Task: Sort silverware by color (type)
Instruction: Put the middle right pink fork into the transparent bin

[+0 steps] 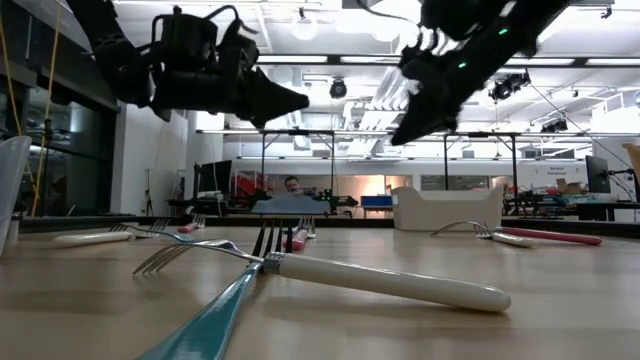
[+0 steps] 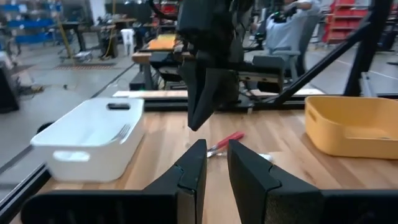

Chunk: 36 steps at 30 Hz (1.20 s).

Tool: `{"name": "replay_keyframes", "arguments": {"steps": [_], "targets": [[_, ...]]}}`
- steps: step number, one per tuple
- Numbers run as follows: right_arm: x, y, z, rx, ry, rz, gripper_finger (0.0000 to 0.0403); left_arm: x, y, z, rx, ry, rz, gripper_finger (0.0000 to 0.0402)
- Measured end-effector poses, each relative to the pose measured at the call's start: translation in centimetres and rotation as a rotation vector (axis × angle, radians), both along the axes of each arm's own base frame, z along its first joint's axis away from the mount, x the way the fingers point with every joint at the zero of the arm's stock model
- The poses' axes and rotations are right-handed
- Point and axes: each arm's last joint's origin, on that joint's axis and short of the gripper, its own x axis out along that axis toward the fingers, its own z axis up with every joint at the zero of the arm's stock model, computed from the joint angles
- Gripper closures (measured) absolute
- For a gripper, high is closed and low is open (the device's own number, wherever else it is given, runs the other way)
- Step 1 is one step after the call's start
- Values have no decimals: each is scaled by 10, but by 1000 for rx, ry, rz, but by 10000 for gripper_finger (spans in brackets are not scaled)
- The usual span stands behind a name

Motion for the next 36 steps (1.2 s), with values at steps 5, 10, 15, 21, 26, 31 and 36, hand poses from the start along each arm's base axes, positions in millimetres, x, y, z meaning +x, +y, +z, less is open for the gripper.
{"name": "replay_keyframes", "arguments": {"steps": [5, 10, 15, 21, 26, 31, 36], "targets": [[-14, 27, 2, 41, 65, -58, 401, 5, -9, -2, 12, -11, -34, 346], [-22, 40, -2, 109, 114, -103, 394, 8, -13, -9, 9, -45, -49, 346], [-25, 43, -8, 118, 167, -149, 351, 7, -14, -24, -41, -96, -50, 346], [-26, 44, -11, 141, 188, -165, 272, 7, -14, -41, -84, -140, -53, 346], [-38, 43, -18, 166, 312, -219, 231, 7, -13, -46, -100, -125, -52, 346], [-53, 34, -28, 245, 452, -308, 219, 7, -13, -46, -100, -125, -53, 346], [-65, 24, -52, 342, 503, -282, 219, 7, -13, -46, -105, -125, -53, 346]]}}
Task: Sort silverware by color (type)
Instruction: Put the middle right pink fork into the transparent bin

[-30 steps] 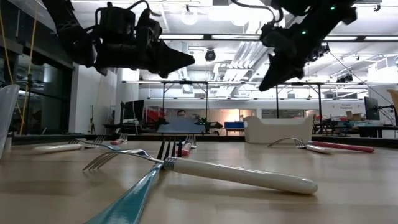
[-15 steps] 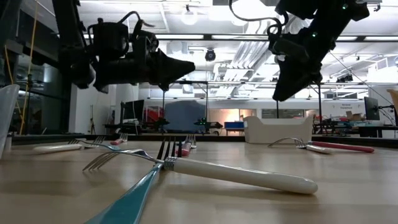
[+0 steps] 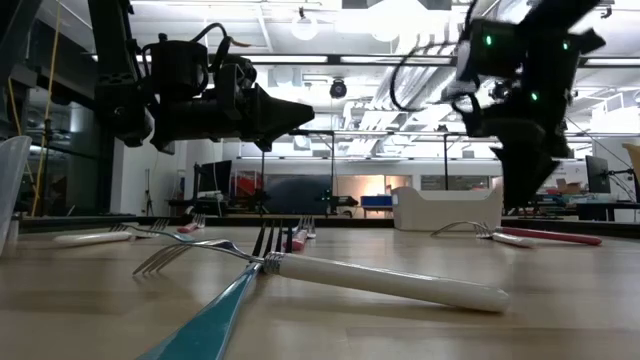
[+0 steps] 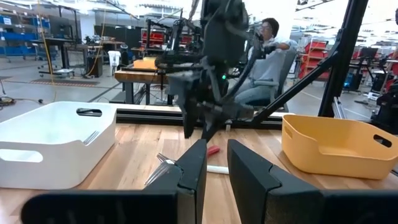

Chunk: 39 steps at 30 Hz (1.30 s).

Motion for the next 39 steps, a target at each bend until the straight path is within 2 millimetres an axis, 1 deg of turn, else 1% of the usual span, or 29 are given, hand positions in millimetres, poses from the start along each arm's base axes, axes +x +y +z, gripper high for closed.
{"name": "replay_keyframes", "arguments": {"steps": [5, 10, 12, 15, 20, 21, 22, 26, 29, 32, 35, 39], "targets": [[-9, -5, -19, 53, -8, -8, 219, 0, 0, 0, -1, 0, 0, 346], [-12, -4, -28, 59, -30, -1, 221, 0, 0, 0, -1, 0, 0, 346], [-13, -5, -30, 49, -26, -4, 229, 0, 0, 0, -1, 0, 0, 346], [-16, -5, -33, 41, -17, -8, 258, 0, 0, 0, -4, 1, 0, 346], [-17, -4, -39, 43, -42, 1, 341, 0, 0, -1, -22, 9, -1, 346], [-18, -4, -39, 43, -42, 3, 353, 0, 0, -1, -25, 14, -2, 346], [-18, -4, -39, 42, -40, 3, 355, 0, 0, -2, -27, 19, -4, 346], [-15, -4, -31, 18, -41, 26, 355, 0, 0, -2, -47, 24, -15, 346], [-5, -4, -12, -15, -140, 61, 355, 0, 0, -2, -52, 24, -15, 346], [-1, -4, 5, -67, -198, 85, 355, 0, 0, -2, -53, 25, -15, 346], [9, -3, 21, -153, -344, 140, 355, 0, 0, -2, -63, 26, -15, 346], [27, -4, 33, -273, -588, 249, 355, 2, 1, -1, -107, 24, -3, 339]]}}
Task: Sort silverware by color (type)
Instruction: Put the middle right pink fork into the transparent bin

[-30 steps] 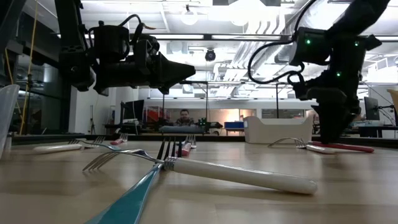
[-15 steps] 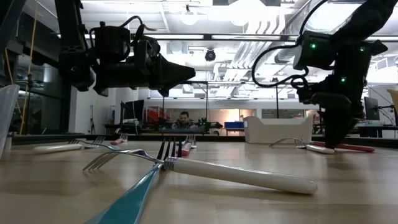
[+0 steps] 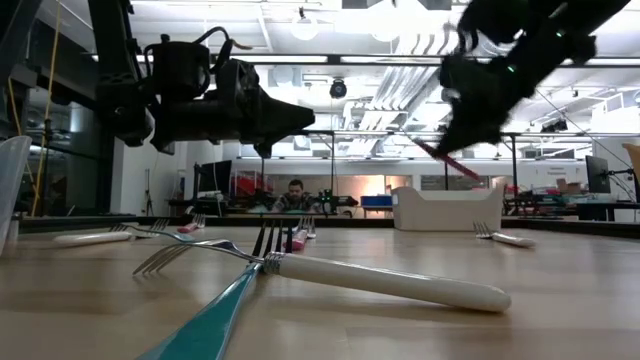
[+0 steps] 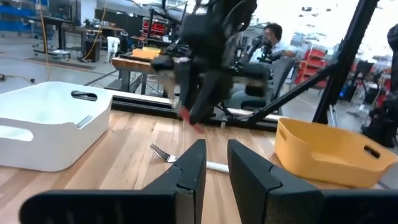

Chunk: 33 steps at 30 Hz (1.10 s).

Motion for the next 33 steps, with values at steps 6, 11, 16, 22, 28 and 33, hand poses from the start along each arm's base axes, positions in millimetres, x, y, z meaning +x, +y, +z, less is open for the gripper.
{"name": "replay_keyframes", "arguments": {"steps": [6, 11, 16, 22, 28, 33], "targets": [[25, -2, 9, -182, -279, 134, 355, 13, 1, 13, -47, -53, -9, 301], [36, -2, 4, -236, -328, 178, 355, 26, 0, 26, -28, -98, -25, 263], [42, -2, -1, -244, -339, 190, 355, 39, -2, 39, 16, -135, -39, 241], [45, 1, 2, -278, -380, 227, 354, 50, 1, 45, 54, -114, -7, 240], [45, 5, 3, -284, -393, 244, 352, 62, -1, 54, 62, -99, -21, 240], [45, 5, 3, -284, -393, 243, 352, 67, -5, 62, 110, -130, -31, 243]]}}
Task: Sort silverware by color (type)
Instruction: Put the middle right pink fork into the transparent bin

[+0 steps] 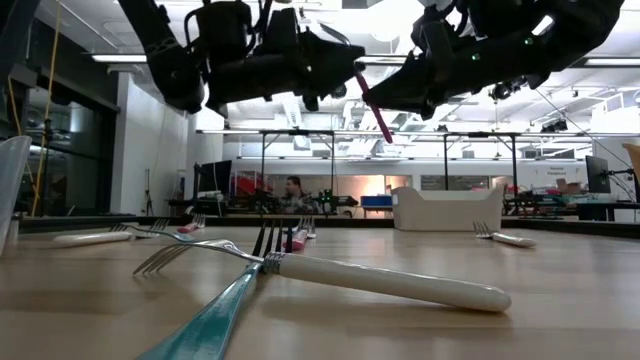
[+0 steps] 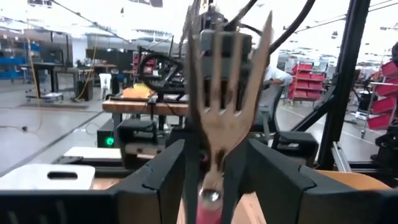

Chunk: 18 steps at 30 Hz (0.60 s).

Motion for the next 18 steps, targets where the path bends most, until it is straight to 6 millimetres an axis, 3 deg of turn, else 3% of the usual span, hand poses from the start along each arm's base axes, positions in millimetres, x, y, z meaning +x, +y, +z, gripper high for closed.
{"name": "replay_keyframes", "arguments": {"steps": [4, 10, 18], "targets": [[0, 0, 0, 0, 0, 0, 352, 1, 0, 2, -6, -7, 17, 273], [0, 0, 1, 4, -11, 0, 341, 1, 1, 1, 19, -8, 27, 377], [0, -1, 0, -5, 2, -29, 272, -1, 1, 6, 28, -16, 20, 384]]}}
